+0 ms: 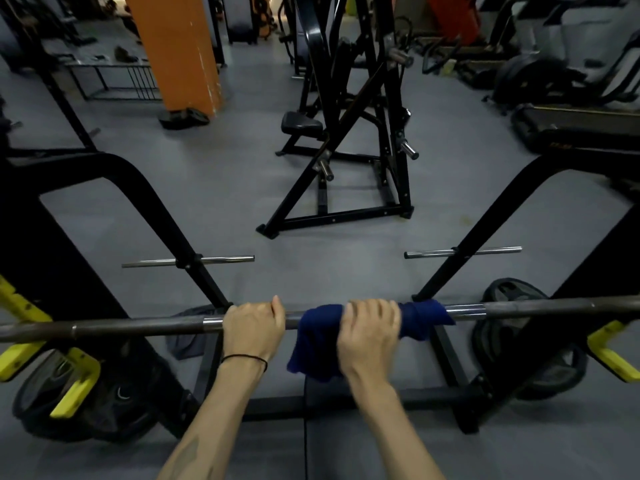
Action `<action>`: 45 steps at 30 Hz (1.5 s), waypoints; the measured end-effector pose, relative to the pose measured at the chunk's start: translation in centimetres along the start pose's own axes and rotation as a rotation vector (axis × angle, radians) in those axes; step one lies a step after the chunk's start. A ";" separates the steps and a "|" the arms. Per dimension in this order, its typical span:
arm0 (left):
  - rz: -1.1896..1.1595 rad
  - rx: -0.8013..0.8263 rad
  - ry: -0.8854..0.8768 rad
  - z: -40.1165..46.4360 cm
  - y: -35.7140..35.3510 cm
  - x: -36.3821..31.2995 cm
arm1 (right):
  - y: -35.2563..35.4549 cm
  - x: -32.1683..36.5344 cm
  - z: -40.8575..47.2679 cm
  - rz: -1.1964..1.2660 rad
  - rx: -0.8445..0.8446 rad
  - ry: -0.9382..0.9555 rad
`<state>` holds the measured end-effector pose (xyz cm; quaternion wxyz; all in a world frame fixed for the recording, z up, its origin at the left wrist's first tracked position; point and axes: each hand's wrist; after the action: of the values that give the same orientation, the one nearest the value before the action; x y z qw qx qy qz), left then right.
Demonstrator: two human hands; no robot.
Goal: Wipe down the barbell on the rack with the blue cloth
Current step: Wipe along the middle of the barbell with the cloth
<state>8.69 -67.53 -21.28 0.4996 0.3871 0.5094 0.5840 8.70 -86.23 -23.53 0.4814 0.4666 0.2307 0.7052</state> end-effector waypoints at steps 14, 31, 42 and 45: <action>0.074 -0.099 -0.079 -1.5 0.4 -0.2 | 1.0 -1.6 -1.0 -0.053 0.098 0.062; -0.063 -0.495 -0.032 0.0 -2.5 -0.5 | -1.6 -2.2 1.0 -0.027 -0.119 0.226; -0.071 -0.720 -0.060 0.2 -4.4 0.0 | -1.3 -6.8 1.3 -0.007 -0.260 0.372; -0.093 -0.740 -0.009 0.4 -4.8 -0.3 | -3.9 -1.9 -0.3 0.029 -0.305 0.312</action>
<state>10.00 -67.84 -25.94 0.6339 0.1595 0.2786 0.7036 10.42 -86.25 -27.50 0.4948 0.2767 0.1865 0.8024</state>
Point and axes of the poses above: each hand's wrist, its own z-axis towards the middle knuckle, its own y-axis out of the back of the hand, x = y × z, and after that the axes turned 2 degrees about x, right-handed
